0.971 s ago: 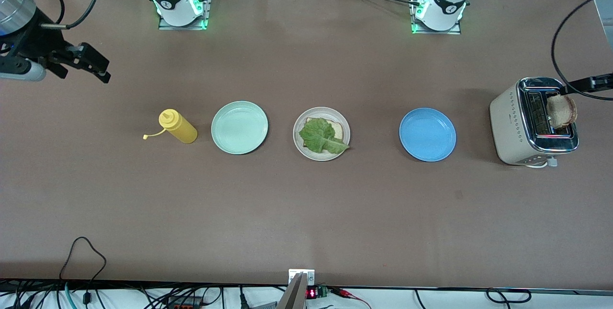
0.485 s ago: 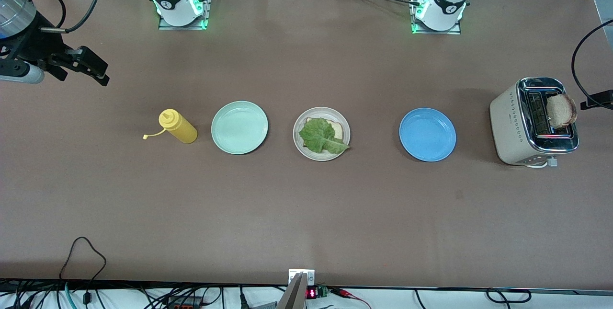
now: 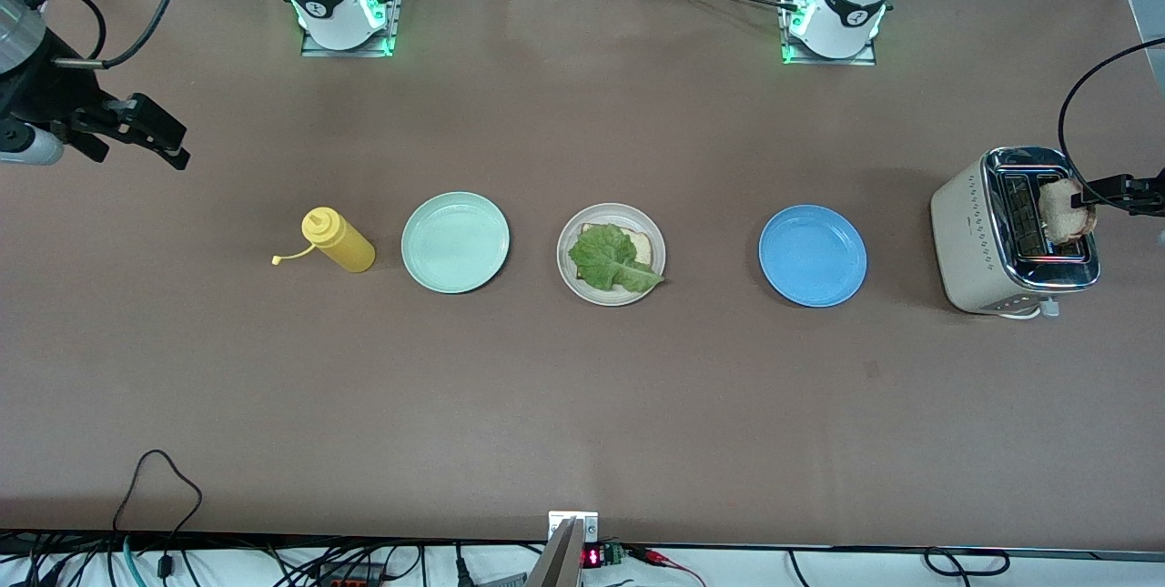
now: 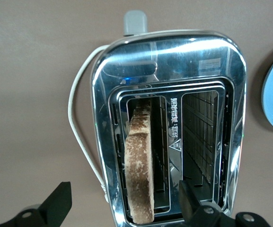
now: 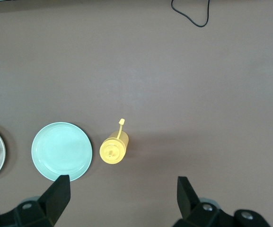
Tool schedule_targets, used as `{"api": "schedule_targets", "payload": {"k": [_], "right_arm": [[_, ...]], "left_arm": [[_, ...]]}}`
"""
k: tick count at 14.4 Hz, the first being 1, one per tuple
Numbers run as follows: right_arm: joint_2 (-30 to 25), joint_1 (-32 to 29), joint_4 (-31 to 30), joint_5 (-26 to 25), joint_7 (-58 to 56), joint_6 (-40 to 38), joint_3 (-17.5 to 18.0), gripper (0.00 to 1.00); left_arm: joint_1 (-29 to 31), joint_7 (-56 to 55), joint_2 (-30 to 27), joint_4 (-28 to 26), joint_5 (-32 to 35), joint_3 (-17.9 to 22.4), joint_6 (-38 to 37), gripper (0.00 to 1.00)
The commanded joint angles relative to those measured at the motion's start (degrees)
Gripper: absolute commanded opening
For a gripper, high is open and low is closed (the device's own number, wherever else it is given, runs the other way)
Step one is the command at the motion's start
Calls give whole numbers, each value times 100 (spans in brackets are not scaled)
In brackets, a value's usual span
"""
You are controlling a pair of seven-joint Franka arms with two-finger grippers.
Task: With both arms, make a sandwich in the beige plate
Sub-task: 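Lower the left gripper and pinch the toast slice in the toaster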
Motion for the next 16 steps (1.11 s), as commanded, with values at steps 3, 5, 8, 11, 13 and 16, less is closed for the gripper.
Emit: {"api": "schedule_targets", "payload": {"k": [3, 5, 8, 11, 13, 16], "right_arm": [[-44, 212, -64, -52, -131, 26, -335, 100], [-44, 212, -55, -17, -114, 8, -336, 100], [-35, 239, -47, 27, 45, 43, -318, 100], [-17, 239, -29, 106, -692, -44, -274, 100], [-18, 230, -29, 150, -677, -167, -283, 100], [-9, 221, -38, 150, -440, -176, -265, 100]], "left_arm": [[19, 143, -123, -221, -110, -12, 107, 74], [19, 143, -62, -239, -110, -21, 116, 29], [19, 143, -61, -230, -110, -21, 90, 1], [11, 143, -79, -195, -119, -21, 90, 0], [11, 152, -131, -160, -119, -39, 55, 0], [19, 239, -395, -107, -110, -30, -181, 0]]}}
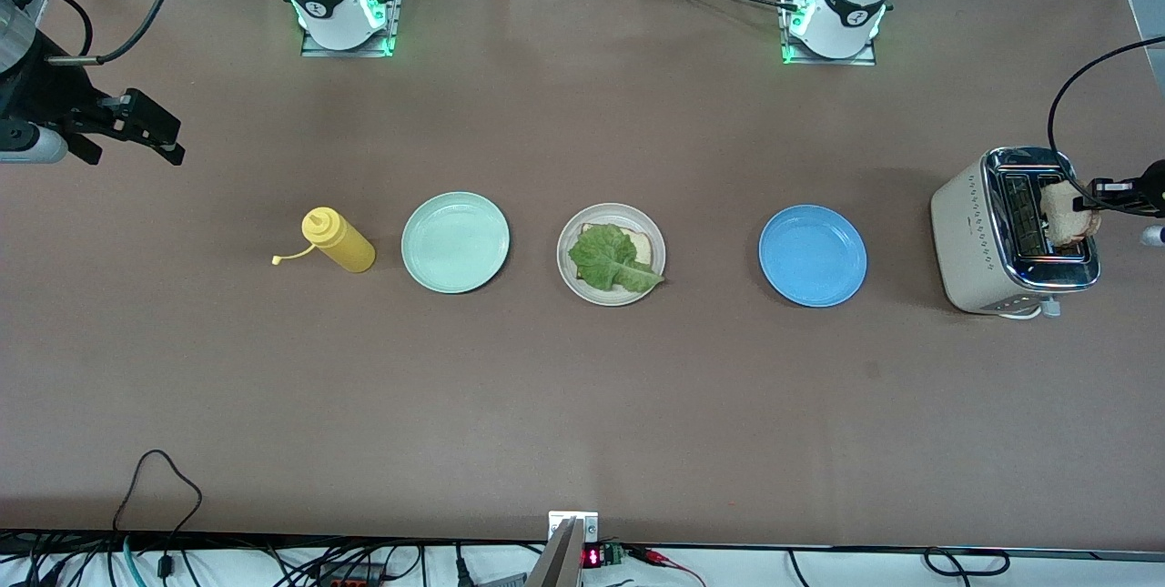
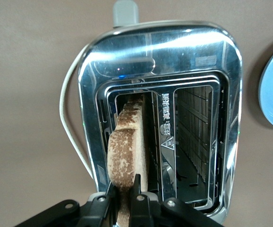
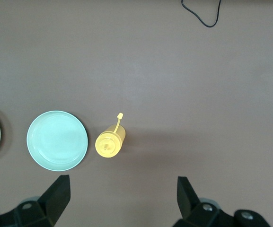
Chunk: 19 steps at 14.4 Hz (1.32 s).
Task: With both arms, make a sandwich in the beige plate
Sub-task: 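Lift the toast out of the toaster and carry it toward the beige plate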
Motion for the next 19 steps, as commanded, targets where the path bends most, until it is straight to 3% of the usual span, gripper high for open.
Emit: {"api": "schedule_targets", "payload": {"k": [1, 6, 12, 15, 19], "right_arm": [[-27, 23, -33, 88, 148, -53, -12, 100], [-27, 67, -42, 80, 131, -53, -12, 100], [-45, -55, -42, 80, 139, -53, 15, 100], [-45, -214, -42, 80, 148, -53, 199, 100], [-54, -161, -42, 80, 314, -53, 199, 100]], "left_arm": [[24, 201, -376, 120, -83, 9, -412, 0], [-37, 132, -482, 1008, -92, -61, -1800, 0], [-46, 156, -456, 1422, -426, -1088, -2409, 3], [-64, -157, -325, 1413, -452, -1870, -2409, 1], [-212, -1010, 123, 1378, -1689, -2503, -2400, 0]]}}
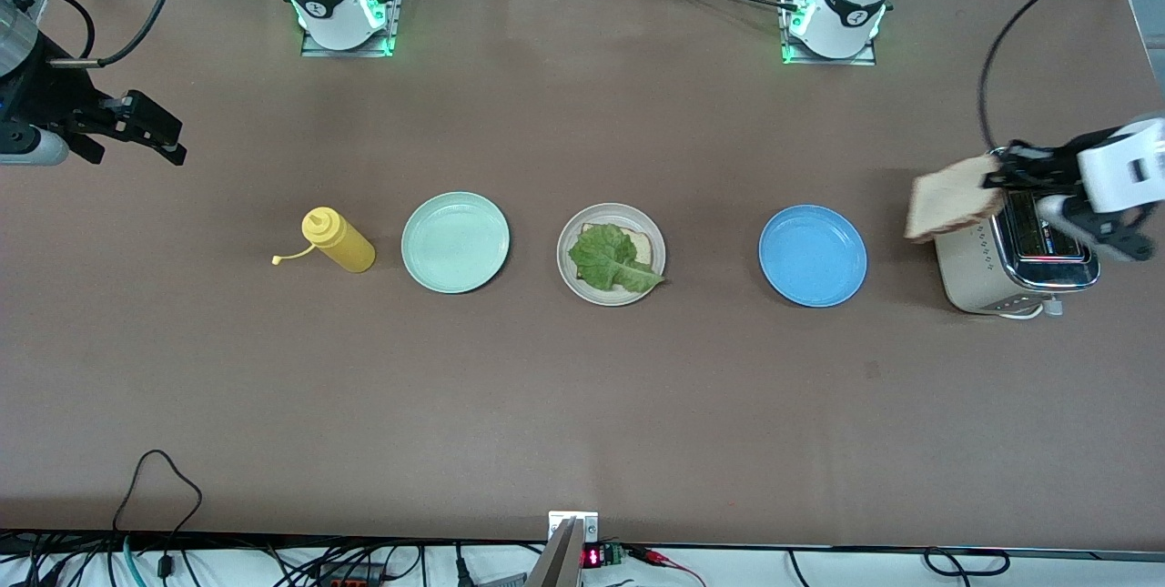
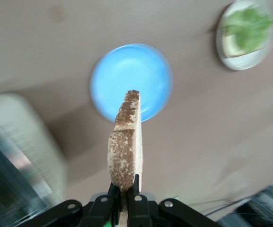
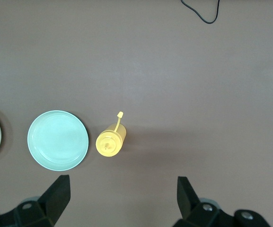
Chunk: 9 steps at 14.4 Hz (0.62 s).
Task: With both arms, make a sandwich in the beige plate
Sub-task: 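Lift the toast out of the toaster and carry it toward the beige plate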
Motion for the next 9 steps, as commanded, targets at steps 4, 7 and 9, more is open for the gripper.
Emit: {"api": "schedule_targets", "payload": {"k": [4, 7, 9], "right_arm": [[-43, -103, -32, 77, 59, -32, 94, 100], [-43, -104, 29, 86, 59, -23, 85, 100], [-34, -112, 56, 86, 59, -14, 94, 100]], "left_arm": [[-660, -1399, 940, 73, -2236, -303, 724, 0], [-1039, -1568, 1388, -14, -3169, -312, 1489, 0], [-1381, -1550, 1565, -242, -3653, -312, 2209, 0]]}}
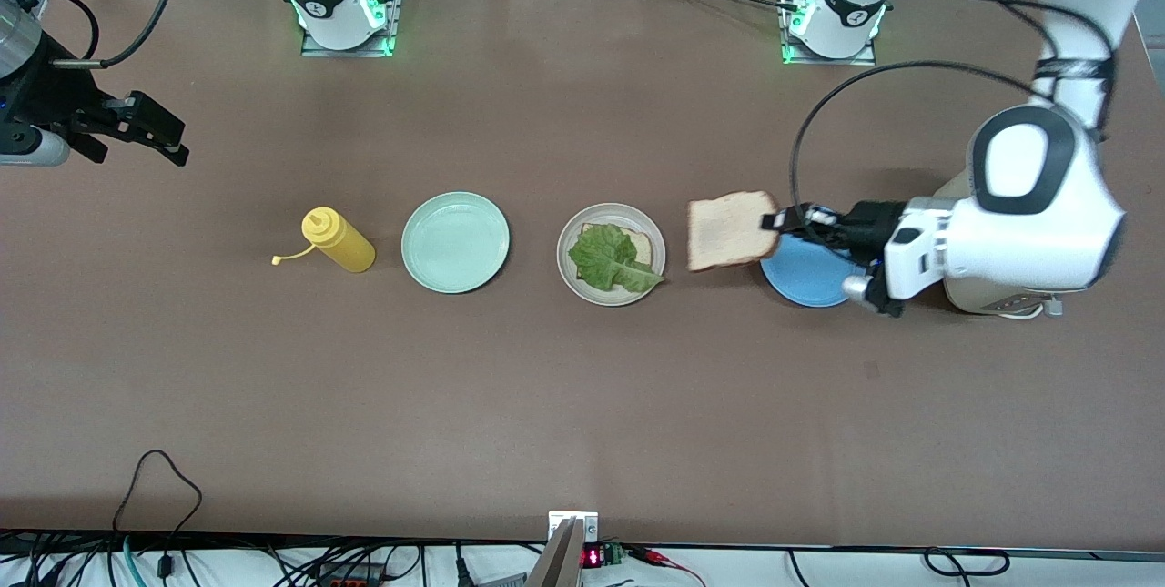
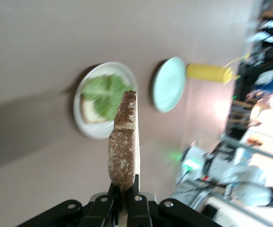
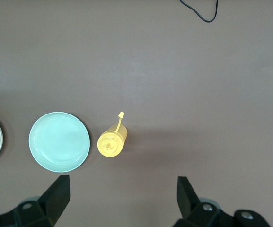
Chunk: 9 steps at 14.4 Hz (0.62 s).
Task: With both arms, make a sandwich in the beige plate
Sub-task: 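Lift the toast out of the toaster and carry it toward the beige plate, then lay the toast on the lettuce with the left gripper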
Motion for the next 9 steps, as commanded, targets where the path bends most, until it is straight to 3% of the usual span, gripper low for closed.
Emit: {"api": "schedule_targets", "payload": {"k": [1, 5, 9], "right_arm": [[-25, -100, 46, 86, 35, -8, 70, 100], [-16, -100, 55, 68, -52, 36, 70, 100], [10, -92, 99, 86, 9, 27, 61, 100]], "left_arm": [[-355, 25, 284, -257, -752, -6, 821, 0], [-646, 789, 803, -485, -1396, -6, 1481, 0], [-919, 2212, 1102, -1048, -2660, -6, 2028, 1]]}}
